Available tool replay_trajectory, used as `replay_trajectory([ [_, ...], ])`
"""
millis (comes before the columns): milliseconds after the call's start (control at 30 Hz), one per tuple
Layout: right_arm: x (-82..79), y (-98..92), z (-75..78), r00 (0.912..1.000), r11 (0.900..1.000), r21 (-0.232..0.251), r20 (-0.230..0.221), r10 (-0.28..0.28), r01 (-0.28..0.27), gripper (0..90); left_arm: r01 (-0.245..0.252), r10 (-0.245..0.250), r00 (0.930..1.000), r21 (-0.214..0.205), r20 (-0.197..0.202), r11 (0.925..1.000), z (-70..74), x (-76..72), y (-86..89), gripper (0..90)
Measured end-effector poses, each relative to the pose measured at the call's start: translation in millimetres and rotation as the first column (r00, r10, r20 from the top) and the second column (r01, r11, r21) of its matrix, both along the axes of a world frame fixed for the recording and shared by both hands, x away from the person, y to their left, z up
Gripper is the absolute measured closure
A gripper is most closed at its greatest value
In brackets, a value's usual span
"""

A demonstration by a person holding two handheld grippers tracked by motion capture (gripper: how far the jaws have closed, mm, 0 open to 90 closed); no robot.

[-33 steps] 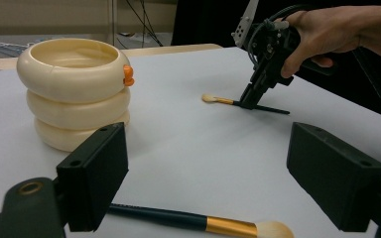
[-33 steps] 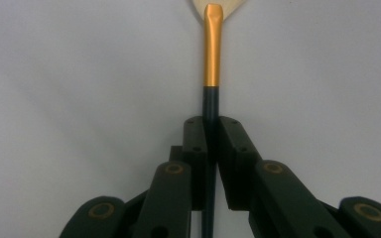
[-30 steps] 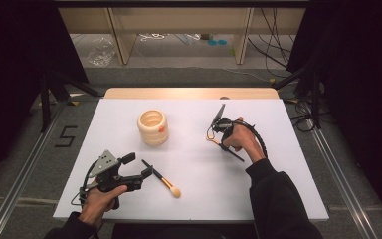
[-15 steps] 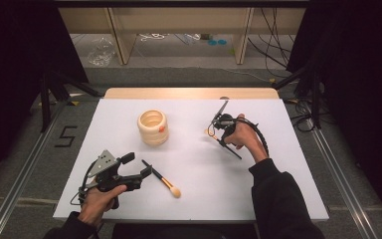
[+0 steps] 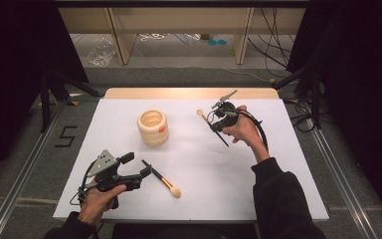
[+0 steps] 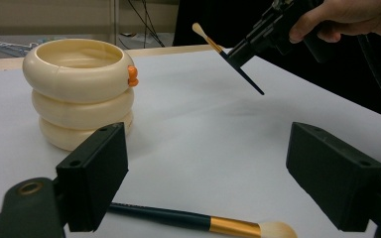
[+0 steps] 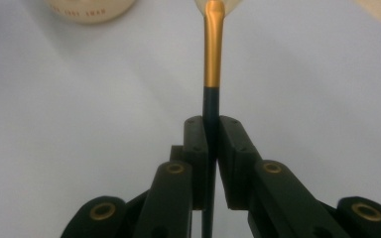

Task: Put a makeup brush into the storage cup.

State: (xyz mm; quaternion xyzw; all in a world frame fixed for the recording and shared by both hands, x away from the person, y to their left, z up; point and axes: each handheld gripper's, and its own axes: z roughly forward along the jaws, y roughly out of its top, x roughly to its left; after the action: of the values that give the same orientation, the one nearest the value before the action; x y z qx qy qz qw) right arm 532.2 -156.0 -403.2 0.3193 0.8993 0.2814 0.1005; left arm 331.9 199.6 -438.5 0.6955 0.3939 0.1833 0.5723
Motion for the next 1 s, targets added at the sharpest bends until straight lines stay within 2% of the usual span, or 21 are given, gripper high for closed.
replay_trajectory([
  [67, 0.4, 0.4, 1.3, 0.9995, 0.9985, 0.054, 0.030, -0.010, 0.008, 83.1, -0.002, 0.002, 1.0000, -0.003, 0.000, 1.0000, 0.5, -0.1, 0.2, 16.1],
  [100, 0.5, 0.2, 3.2, 0.9989, 0.9980, 0.064, 0.046, -0.008, 0.005, 83.1, -0.003, 0.003, 1.0000, -0.004, -0.001, 1.0000, 0.5, 0.0, 0.2, 16.1],
  [133, -0.1, 1.3, 5.5, 0.9969, 0.9942, 0.108, 0.077, -0.012, 0.004, 83.1, -0.002, 0.002, 1.0000, -0.001, -0.002, 1.0000, 0.3, 0.2, 0.4, 16.2],
  [167, -0.1, 1.3, 5.5, 0.9969, 0.9942, 0.108, 0.077, -0.012, 0.004, 83.1, -0.004, 0.004, 1.0000, 0.002, -0.005, 1.0000, 0.1, 0.0, 0.4, 16.2],
  [200, 0.3, 1.8, 6.1, 0.9940, 0.9917, 0.128, 0.109, -0.011, -0.003, 83.1, -0.003, 0.003, 1.0000, 0.003, -0.006, 1.0000, -0.1, 0.1, 0.5, 16.2],
  [233, -0.3, 2.2, 8.2, 0.9928, 0.9889, 0.148, 0.119, -0.014, -0.004, 83.1, -0.002, 0.002, 1.0000, 0.002, -0.006, 1.0000, -0.1, 0.3, 0.5, 16.1],
  [367, -2.0, 6.3, 11.8, 0.9891, 0.9724, 0.233, 0.145, -0.026, -0.008, 83.1, -0.001, 0.001, 1.0000, 0.003, -0.006, 1.0000, -0.3, 0.1, 0.1, 16.1],
  [400, -1.8, 7.7, 11.9, 0.9873, 0.9634, 0.268, 0.156, -0.031, -0.012, 83.1, -0.001, 0.001, 1.0000, 0.003, -0.006, 1.0000, -0.2, 0.1, 0.3, 16.1],
  [433, -2.3, 8.7, 12.5, 0.9879, 0.9590, 0.283, 0.150, -0.039, -0.005, 83.0, -0.003, 0.003, 1.0000, 0.003, -0.005, 1.0000, -0.1, 0.3, 0.5, 16.1],
  [500, -1.6, 10.9, 11.8, 0.9843, 0.9405, 0.338, 0.175, -0.024, -0.037, 83.1, -0.003, 0.003, 1.0000, 0.005, -0.005, 1.0000, -0.4, 0.5, 0.5, 16.2],
  [567, -2.1, 12.8, 12.7, 0.9828, 0.9401, 0.339, 0.183, -0.027, -0.038, 83.1, -0.003, 0.003, 1.0000, 0.005, -0.006, 1.0000, -0.6, 0.2, 0.6, 16.1],
  [633, -2.4, 15.1, 13.0, 0.9801, 0.9296, 0.366, 0.195, -0.035, -0.040, 83.1, -0.004, 0.004, 1.0000, 0.003, -0.007, 1.0000, -0.4, 0.5, 0.8, 16.2],
  [700, -2.4, 16.4, 13.9, 0.9754, 0.9252, 0.376, 0.218, -0.036, -0.050, 83.1, -0.004, 0.004, 1.0000, 0.006, -0.006, 1.0000, -0.8, 0.5, 0.5, 16.2],
  [733, -2.7, 18.7, 14.3, 0.9734, 0.9177, 0.393, 0.226, -0.039, -0.055, 83.1, -0.004, 0.004, 1.0000, 0.007, -0.007, 1.0000, -1.0, 0.4, 0.4, 16.1],
  [833, -2.9, 21.1, 14.9, 0.9724, 0.9103, 0.410, 0.229, -0.045, -0.055, 83.1, -0.009, 0.009, 0.9999, 0.011, -0.010, 0.9999, -0.6, 0.5, 0.3, 16.2],
  [933, -2.8, 24.1, 16.0, 0.9700, 0.8988, 0.434, 0.238, -0.051, -0.059, 83.1, -0.007, 0.007, 0.9999, 0.010, -0.012, 0.9999, -1.0, 0.1, 0.4, 16.2],
  [1000, -2.6, 26.2, 17.1, 0.9717, 0.8877, 0.457, 0.230, -0.053, -0.059, 83.1, -0.012, 0.012, 0.9998, 0.009, -0.013, 0.9999, -0.5, 0.3, 1.4, 16.2],
])
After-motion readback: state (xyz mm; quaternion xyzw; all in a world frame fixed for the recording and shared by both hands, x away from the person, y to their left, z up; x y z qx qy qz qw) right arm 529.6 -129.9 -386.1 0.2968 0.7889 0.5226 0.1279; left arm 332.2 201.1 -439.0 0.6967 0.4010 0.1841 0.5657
